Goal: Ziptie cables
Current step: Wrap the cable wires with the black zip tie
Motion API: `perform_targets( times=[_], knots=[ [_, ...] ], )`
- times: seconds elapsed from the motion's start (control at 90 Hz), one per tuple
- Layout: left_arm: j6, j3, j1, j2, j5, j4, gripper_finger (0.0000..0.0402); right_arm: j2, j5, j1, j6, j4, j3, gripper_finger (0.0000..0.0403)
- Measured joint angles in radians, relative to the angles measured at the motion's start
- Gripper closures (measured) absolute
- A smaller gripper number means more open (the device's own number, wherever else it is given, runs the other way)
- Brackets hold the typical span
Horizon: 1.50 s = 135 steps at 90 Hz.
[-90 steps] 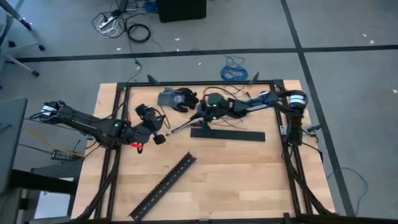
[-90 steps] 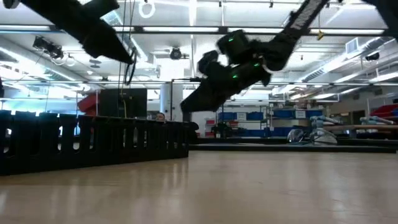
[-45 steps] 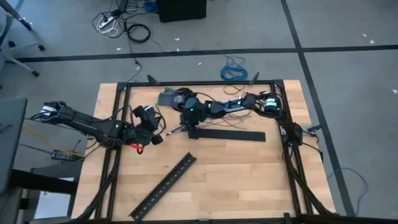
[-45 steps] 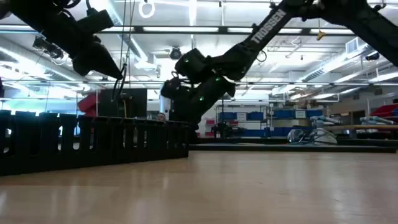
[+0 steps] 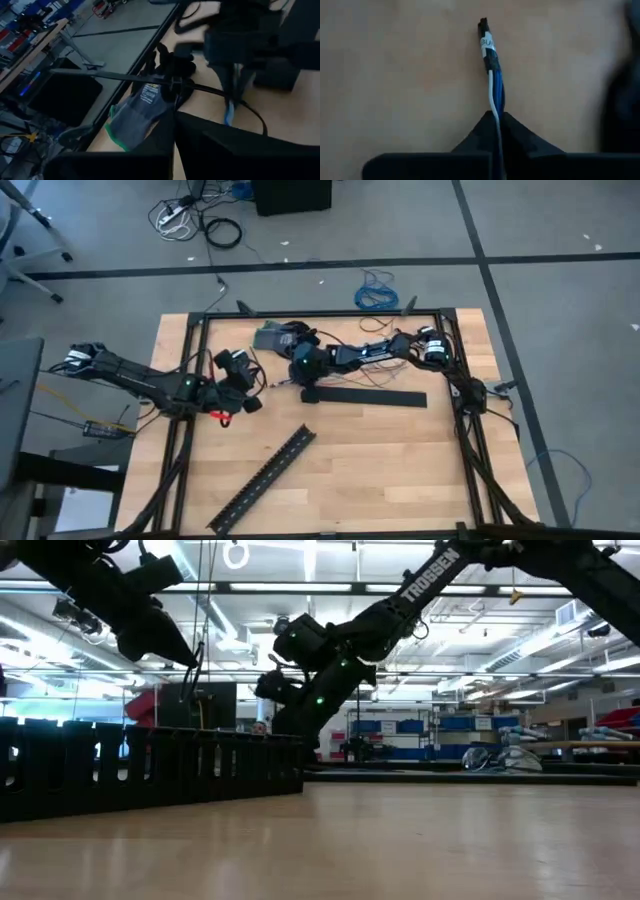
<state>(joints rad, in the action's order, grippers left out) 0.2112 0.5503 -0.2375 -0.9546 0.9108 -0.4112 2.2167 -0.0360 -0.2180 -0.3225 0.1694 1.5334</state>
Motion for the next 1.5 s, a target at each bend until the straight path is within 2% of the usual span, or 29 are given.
perform_targets(
  times=[0.1, 0.244, 0.378, 0.489, 0.722, 1.033, 1.3, 1.5],
  knots=[
    [0.003, 0.0, 0.0, 0.0, -0.015, 0.0, 0.0402, -0.052, 0.055, -0.001, -0.006, 0.088, -0.001, 0.0399],
    [0.009, 0.0, 0.0, -0.011, -0.071, 0.029, 0.0402, -0.108, 0.049, 0.018, -0.011, 0.125, -0.001, 0.04],
    [0.002, 0.0, 0.0, -0.035, -0.086, 0.03, 0.0401, -0.156, 0.051, 0.059, -0.007, 0.17, -0.001, 0.0401],
    [-0.001, -0.002, -0.008, -0.042, -0.098, 0.028, 0.0402, -0.192, 0.108, 0.107, -0.006, 0.227, -0.001, 0.0402],
    [-0.089, -0.119, -0.013, -0.041, -0.165, 0.339, 0.0402, -0.226, 0.178, 0.174, -0.02, 0.223, 0.0, 0.0402],
    [-0.085, -0.15, -0.013, -0.088, -0.17, 0.406, 0.0402, -0.226, 0.182, 0.192, -0.015, 0.217, 0.0, 0.0402],
    [-0.184, -0.149, -0.004, -0.235, -0.207, 0.614, 0.0402, -0.226, 0.167, 0.194, -0.003, 0.187, 0.0, 0.0403],
    [-0.313, -0.146, 0.027, -0.285, -0.206, 0.793, 0.0402, -0.226, 0.128, 0.198, 0.009, 0.19, 0.0, 0.0402]
  ],
)
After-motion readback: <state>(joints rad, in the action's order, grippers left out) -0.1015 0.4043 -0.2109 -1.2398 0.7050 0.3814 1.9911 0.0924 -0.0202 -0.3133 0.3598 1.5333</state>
